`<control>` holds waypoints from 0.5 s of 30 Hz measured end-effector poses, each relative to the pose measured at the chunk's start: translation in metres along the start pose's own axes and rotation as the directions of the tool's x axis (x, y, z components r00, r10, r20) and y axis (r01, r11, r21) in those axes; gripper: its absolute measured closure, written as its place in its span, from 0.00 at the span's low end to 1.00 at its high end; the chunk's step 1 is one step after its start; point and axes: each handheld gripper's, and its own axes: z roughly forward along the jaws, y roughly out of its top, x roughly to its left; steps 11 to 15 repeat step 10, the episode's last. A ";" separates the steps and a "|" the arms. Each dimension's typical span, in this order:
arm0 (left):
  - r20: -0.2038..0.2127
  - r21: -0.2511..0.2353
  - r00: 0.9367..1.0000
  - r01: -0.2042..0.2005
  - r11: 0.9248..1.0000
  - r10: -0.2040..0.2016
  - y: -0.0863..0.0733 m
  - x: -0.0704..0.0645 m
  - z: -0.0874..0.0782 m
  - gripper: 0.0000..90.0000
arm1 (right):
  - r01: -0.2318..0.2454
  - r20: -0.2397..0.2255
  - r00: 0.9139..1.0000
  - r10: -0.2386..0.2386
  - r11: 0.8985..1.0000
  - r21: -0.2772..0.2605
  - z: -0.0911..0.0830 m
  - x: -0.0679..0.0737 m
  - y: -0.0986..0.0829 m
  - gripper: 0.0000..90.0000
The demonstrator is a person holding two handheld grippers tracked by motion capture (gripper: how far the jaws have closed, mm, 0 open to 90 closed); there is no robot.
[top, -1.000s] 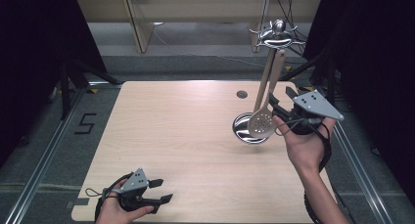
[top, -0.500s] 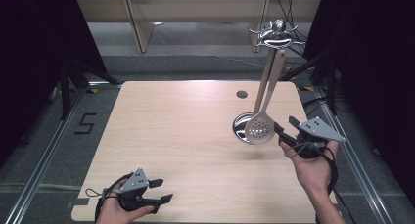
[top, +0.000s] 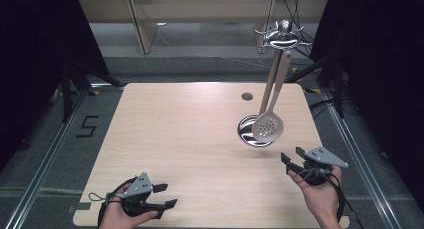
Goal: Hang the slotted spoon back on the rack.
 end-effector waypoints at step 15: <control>-0.009 -0.022 0.999 0.042 0.999 -0.042 0.000 0.000 0.003 0.40 | -0.036 0.007 0.999 0.036 0.999 0.011 -0.008 0.003 -0.011 0.46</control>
